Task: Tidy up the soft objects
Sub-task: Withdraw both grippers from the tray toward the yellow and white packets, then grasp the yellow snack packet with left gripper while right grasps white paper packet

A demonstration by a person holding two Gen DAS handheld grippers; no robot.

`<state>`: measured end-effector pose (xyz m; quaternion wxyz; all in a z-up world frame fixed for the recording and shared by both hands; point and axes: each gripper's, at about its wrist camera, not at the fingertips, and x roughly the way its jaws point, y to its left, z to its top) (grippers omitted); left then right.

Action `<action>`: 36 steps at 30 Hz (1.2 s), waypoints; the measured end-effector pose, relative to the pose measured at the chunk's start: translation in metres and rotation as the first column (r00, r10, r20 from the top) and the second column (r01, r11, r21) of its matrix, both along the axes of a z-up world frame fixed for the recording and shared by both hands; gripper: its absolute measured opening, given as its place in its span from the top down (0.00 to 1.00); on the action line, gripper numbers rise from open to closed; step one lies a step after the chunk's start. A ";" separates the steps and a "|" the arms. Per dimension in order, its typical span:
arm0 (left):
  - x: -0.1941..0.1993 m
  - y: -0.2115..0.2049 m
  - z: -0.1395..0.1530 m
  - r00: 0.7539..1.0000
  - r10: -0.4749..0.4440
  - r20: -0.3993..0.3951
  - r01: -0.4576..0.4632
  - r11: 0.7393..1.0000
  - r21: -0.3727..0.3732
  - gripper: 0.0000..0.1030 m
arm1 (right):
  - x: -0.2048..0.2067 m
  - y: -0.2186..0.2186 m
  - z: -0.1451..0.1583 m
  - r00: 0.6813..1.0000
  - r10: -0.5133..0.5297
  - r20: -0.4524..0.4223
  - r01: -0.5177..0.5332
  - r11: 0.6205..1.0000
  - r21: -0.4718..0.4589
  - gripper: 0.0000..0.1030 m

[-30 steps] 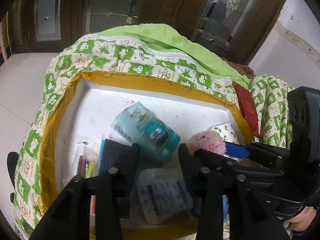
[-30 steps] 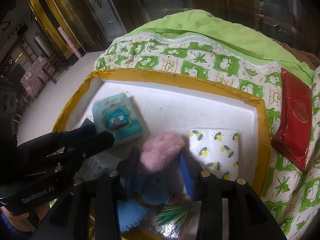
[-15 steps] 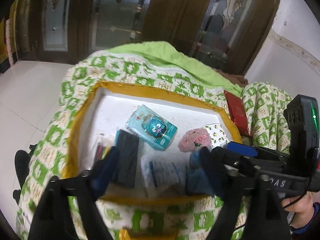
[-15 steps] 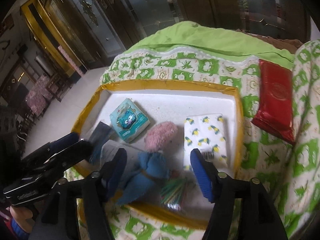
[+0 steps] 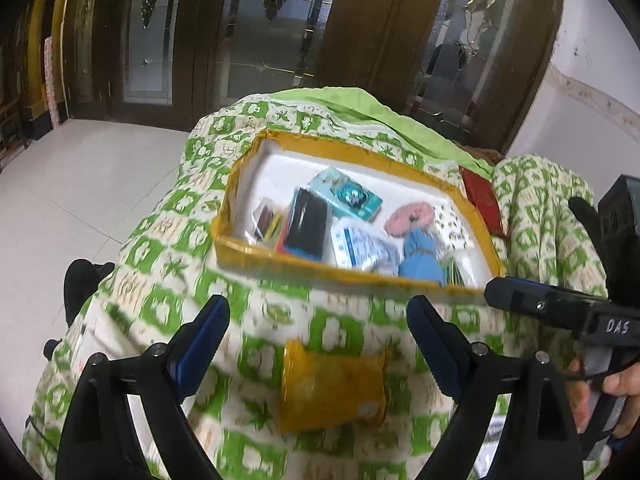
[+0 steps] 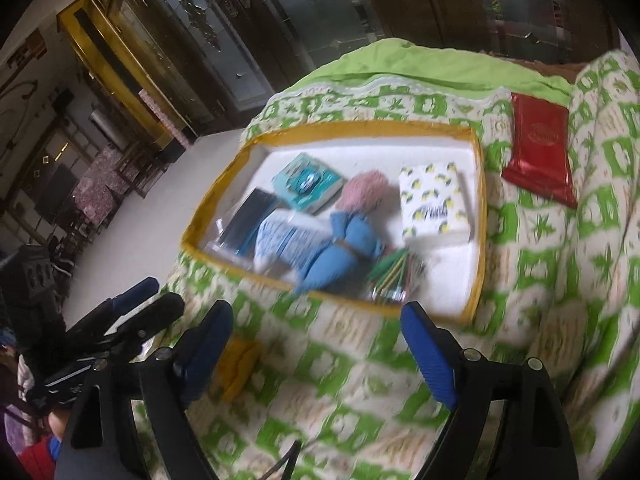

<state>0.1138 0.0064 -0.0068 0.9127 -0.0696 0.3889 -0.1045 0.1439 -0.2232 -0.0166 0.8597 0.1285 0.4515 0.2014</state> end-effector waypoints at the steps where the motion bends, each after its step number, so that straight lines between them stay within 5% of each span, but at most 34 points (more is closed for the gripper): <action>1: -0.005 0.001 -0.001 1.000 -0.002 0.003 0.002 1.000 0.004 0.13 | -0.005 -0.001 -0.002 1.000 0.000 -0.007 0.000 1.000 0.006 0.14; 9: -0.027 0.008 -0.016 0.999 0.017 -0.039 -0.017 1.000 -0.022 0.12 | -0.042 -0.014 -0.024 0.991 -0.024 -0.129 0.033 0.997 0.066 0.14; 19: -0.039 0.001 -0.017 0.999 -0.008 -0.034 0.007 1.000 -0.014 0.12 | -0.097 -0.009 -0.026 0.989 0.014 -0.147 -0.006 0.998 0.055 0.14; 30: -0.042 -0.002 -0.018 0.999 -0.018 -0.033 0.018 1.000 -0.002 0.12 | -0.095 -0.029 -0.020 0.984 -0.049 -0.169 0.069 0.991 0.118 0.15; 36: -0.046 0.003 -0.017 1.000 0.000 -0.031 -0.001 1.000 -0.009 0.12 | -0.093 -0.029 -0.020 0.984 -0.068 -0.165 0.082 0.993 0.081 0.21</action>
